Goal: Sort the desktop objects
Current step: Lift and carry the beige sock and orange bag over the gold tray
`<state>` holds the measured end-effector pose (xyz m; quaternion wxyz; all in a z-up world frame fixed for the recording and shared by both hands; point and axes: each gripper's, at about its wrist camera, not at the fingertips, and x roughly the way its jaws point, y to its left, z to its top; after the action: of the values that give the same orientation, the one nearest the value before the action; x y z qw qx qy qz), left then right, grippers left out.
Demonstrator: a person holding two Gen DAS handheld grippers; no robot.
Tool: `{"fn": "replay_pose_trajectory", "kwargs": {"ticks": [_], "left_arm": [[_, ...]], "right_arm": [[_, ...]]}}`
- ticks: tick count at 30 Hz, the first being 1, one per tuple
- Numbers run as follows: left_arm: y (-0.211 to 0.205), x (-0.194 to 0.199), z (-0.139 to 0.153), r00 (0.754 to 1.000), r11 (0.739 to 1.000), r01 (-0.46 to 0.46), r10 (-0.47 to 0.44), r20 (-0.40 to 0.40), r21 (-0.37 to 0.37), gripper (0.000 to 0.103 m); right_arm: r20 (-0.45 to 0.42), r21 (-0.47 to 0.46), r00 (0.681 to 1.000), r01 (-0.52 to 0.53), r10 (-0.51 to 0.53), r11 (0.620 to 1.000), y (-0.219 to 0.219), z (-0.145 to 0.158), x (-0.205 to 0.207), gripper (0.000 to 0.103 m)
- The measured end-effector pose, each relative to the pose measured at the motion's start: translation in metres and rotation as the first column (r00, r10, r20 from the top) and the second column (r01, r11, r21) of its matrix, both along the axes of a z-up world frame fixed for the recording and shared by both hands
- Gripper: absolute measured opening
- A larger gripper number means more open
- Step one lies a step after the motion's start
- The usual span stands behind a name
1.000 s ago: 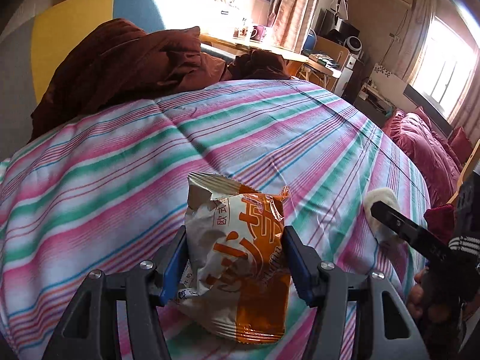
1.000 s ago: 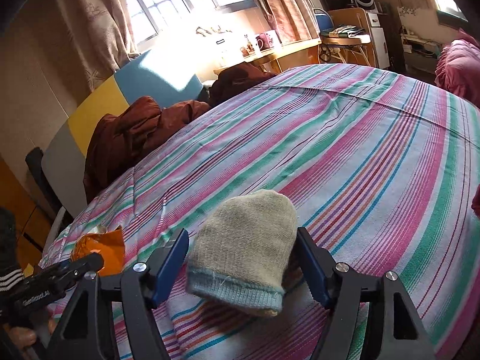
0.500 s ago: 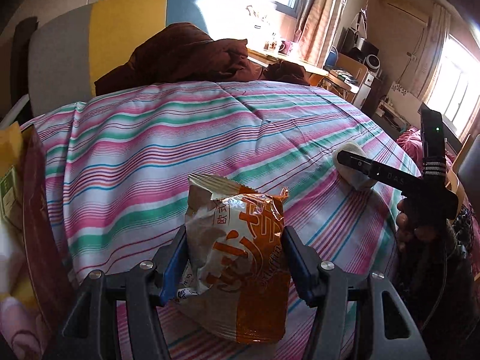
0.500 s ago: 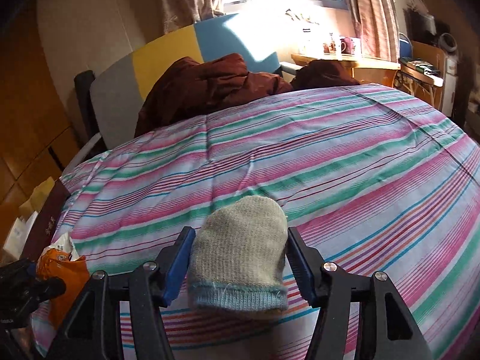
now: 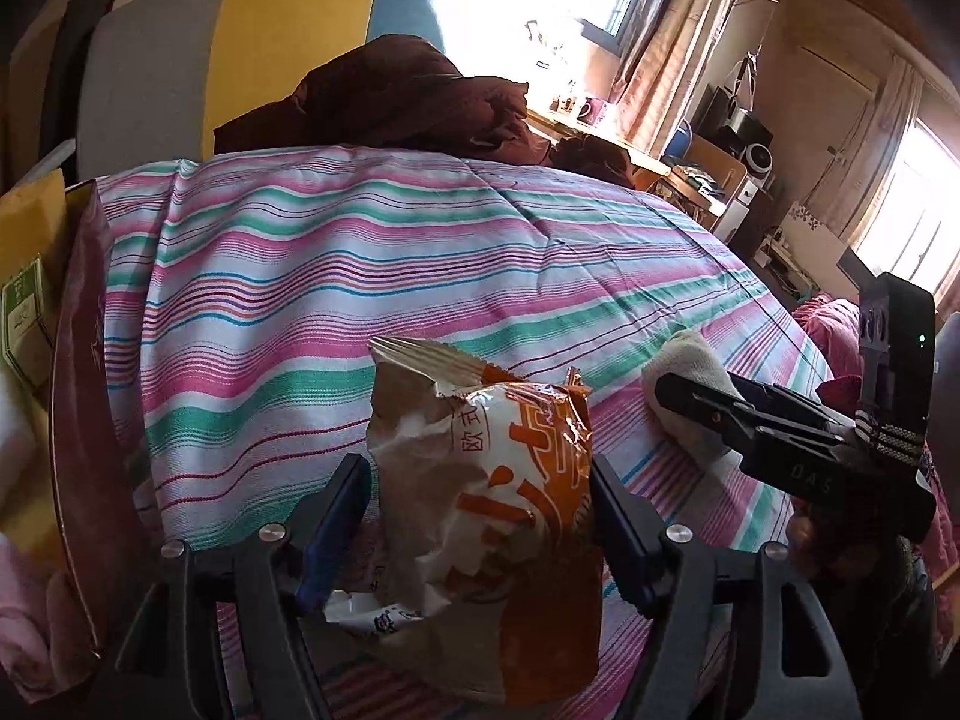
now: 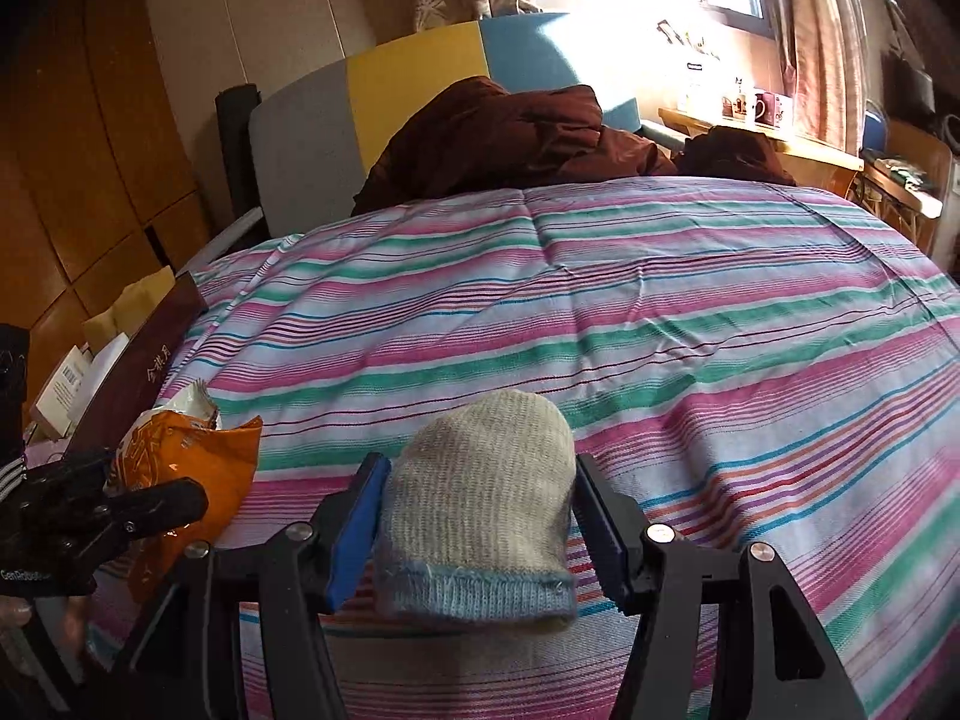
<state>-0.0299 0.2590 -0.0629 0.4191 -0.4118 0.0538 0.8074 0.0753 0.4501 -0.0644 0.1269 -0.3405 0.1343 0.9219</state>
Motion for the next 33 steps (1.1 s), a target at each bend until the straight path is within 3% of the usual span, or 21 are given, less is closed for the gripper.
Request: {"fn": "replay_pose_trajectory", "kwargs": {"ticks": [5,14,27,33], "left_arm": [[-0.001,-0.003,-0.004,1.000,1.000,-0.015,0.015,0.024,0.011,0.077],[-0.004,-0.004,-0.007,0.998,0.998,-0.054,0.052,0.045,0.041,0.077],[-0.003,0.005,-0.002,0.998,0.998,-0.054,0.054,-0.026,0.019,0.067],[-0.005,0.018,0.007,0.997,0.999,-0.044,0.046,-0.066,0.021,0.065]], "right_arm": [[0.024,0.074,1.000,0.011,-0.013,0.997,-0.010,-0.001,-0.004,0.065],[0.019,0.069,0.999,0.039,-0.041,0.997,-0.011,-0.003,-0.001,0.065],[0.022,0.138,0.999,0.041,-0.044,0.990,-0.021,-0.009,0.004,0.060],[0.018,0.122,0.999,0.032,-0.034,0.992,-0.024,-0.007,0.006,0.060]]}}
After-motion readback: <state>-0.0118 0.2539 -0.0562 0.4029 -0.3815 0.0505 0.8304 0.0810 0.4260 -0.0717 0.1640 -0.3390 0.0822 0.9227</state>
